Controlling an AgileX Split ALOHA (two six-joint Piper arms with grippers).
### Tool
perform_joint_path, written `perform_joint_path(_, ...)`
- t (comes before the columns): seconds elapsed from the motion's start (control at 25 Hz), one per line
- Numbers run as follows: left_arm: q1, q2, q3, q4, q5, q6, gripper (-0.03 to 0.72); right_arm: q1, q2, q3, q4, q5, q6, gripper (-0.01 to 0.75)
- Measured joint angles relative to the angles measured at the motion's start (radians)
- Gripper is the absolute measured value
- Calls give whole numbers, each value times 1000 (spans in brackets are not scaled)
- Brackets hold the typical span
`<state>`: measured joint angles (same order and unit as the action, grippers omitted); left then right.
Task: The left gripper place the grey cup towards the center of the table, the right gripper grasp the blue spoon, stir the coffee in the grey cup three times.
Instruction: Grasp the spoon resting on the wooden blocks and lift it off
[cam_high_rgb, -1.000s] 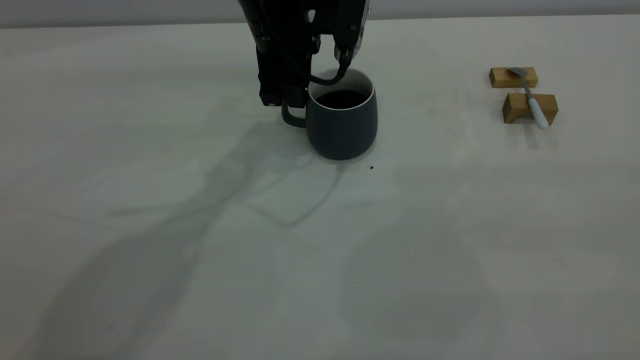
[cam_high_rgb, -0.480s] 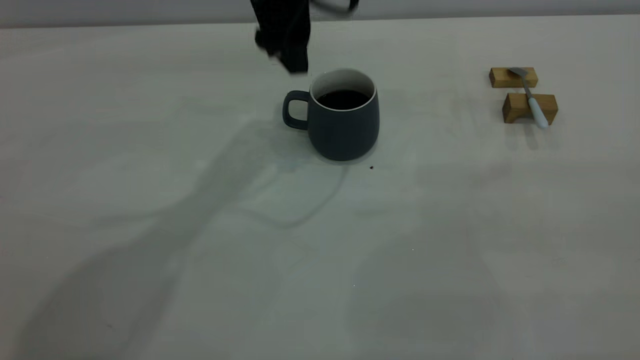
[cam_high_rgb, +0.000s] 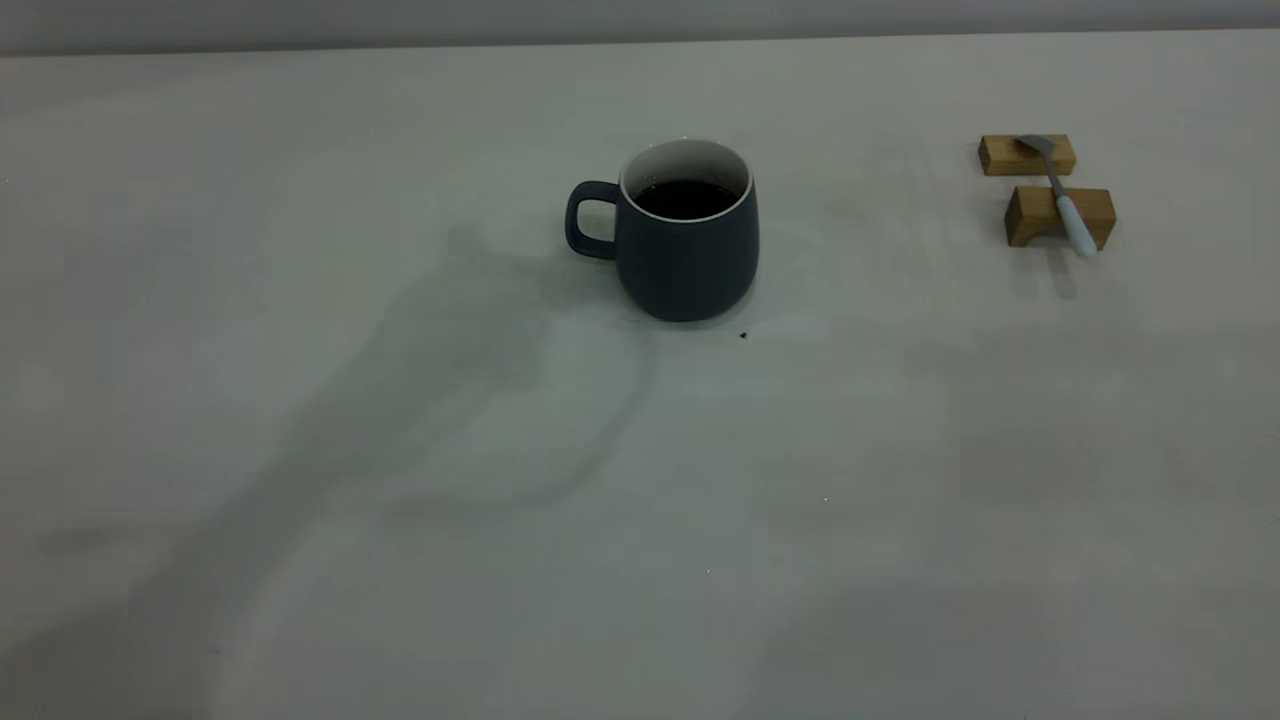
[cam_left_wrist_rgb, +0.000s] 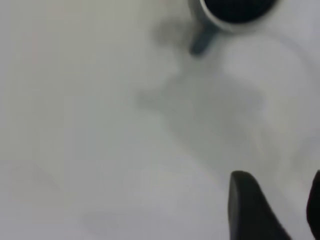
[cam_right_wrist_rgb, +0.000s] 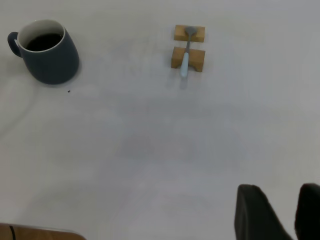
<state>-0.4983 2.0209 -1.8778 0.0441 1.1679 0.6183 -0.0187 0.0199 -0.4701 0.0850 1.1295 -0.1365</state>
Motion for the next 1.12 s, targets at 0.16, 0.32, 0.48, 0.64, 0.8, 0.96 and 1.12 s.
perform_joint_path(0.16, 0, -79, -1, 30, 0, -175, 289, 0, 0, 0, 0, 0, 0, 240)
perform_joint_path(0.32, 0, -165, 50, 40, 0, -284, 250, 0, 0, 0, 0, 0, 0, 240)
perform_joint_path(0.48, 0, -303, 190, 40, 0, -335, 242, 0, 0, 0, 0, 0, 0, 240)
perform_joint_path(0.64, 0, -465, 307, 42, 0, -366, 242, 0, 0, 0, 0, 0, 0, 240)
perform_joint_path(0.8, 0, -648, 464, 74, 0, -459, 242, 0, 0, 0, 0, 0, 0, 240)
perform_joint_path(0.96, 0, -858, 669, 105, 0, -584, 242, 0, 0, 0, 0, 0, 0, 240)
perform_joint_path(1.12, 38, -1036, 866, 82, 0, -663, 242, 0, 0, 0, 0, 0, 0, 240)
